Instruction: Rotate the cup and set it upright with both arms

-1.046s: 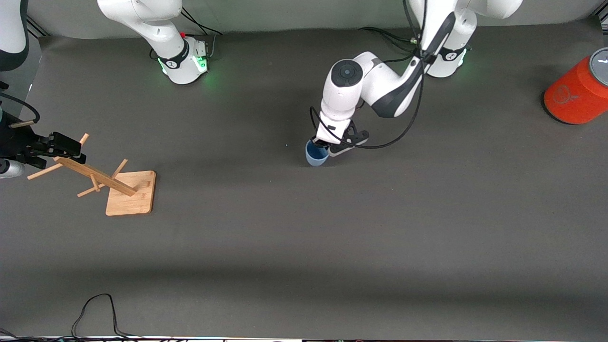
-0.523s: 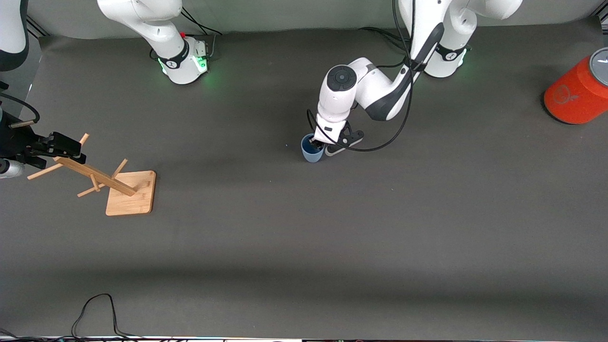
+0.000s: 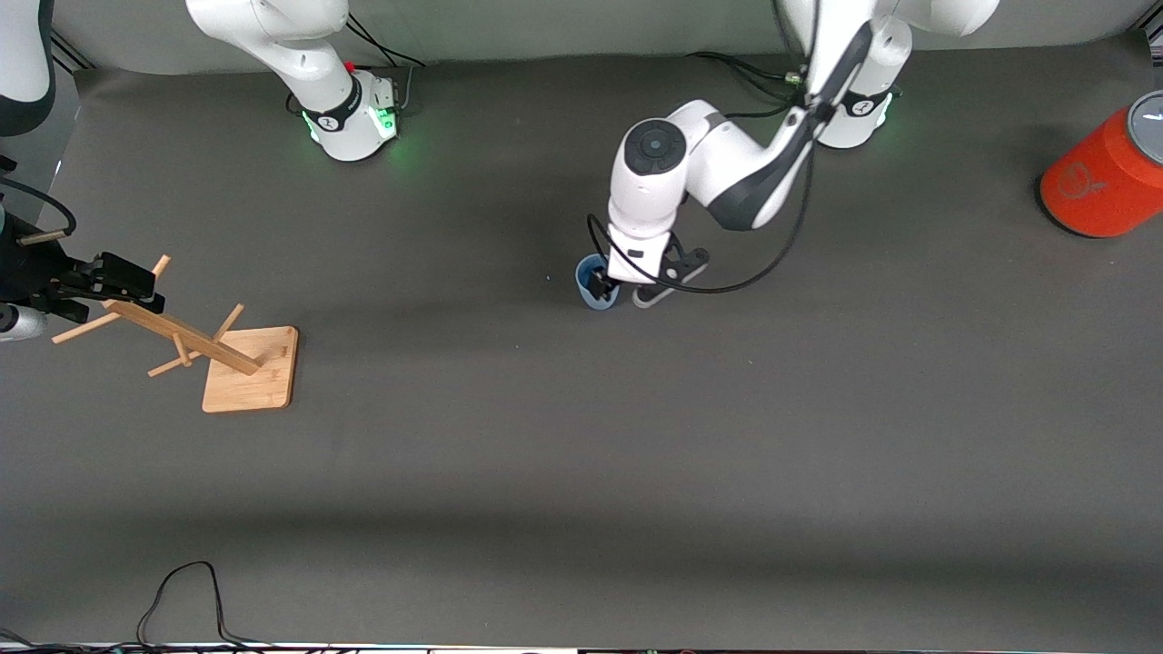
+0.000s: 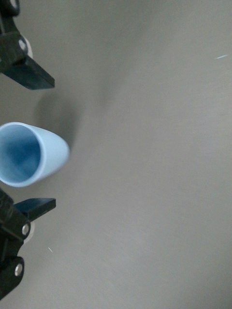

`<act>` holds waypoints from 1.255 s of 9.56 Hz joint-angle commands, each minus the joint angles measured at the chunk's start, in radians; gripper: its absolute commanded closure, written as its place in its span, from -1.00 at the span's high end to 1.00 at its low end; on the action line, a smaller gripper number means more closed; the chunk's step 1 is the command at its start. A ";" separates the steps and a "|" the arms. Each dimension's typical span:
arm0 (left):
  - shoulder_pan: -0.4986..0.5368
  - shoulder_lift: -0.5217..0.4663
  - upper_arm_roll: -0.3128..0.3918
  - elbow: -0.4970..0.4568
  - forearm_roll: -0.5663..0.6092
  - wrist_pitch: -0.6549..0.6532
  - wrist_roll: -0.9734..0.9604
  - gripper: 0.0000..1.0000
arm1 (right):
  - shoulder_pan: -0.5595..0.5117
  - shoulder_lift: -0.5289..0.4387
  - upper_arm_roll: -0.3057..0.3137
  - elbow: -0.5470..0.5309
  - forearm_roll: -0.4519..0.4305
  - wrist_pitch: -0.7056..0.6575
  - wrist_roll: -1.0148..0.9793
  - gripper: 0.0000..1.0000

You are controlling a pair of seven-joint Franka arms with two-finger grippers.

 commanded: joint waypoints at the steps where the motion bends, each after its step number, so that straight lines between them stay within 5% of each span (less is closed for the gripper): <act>1: 0.136 -0.019 -0.002 0.123 -0.003 -0.188 0.245 1.00 | 0.009 -0.009 -0.007 0.001 -0.008 -0.004 -0.019 1.00; 3: 0.219 -0.038 0.001 0.203 0.010 -0.425 0.443 1.00 | 0.009 -0.011 -0.007 0.001 -0.008 -0.004 -0.019 1.00; 6: 0.403 -0.164 0.004 0.195 0.057 -0.641 0.913 1.00 | 0.009 -0.018 -0.007 -0.002 -0.011 -0.022 -0.017 1.00; 9: 0.564 -0.377 0.006 0.015 0.028 -0.570 1.298 1.00 | 0.010 -0.020 -0.007 -0.002 -0.039 -0.034 -0.016 1.00; 12: 0.594 -0.486 0.077 -0.010 -0.022 -0.604 1.511 1.00 | 0.009 -0.018 -0.007 -0.002 -0.040 -0.036 -0.016 1.00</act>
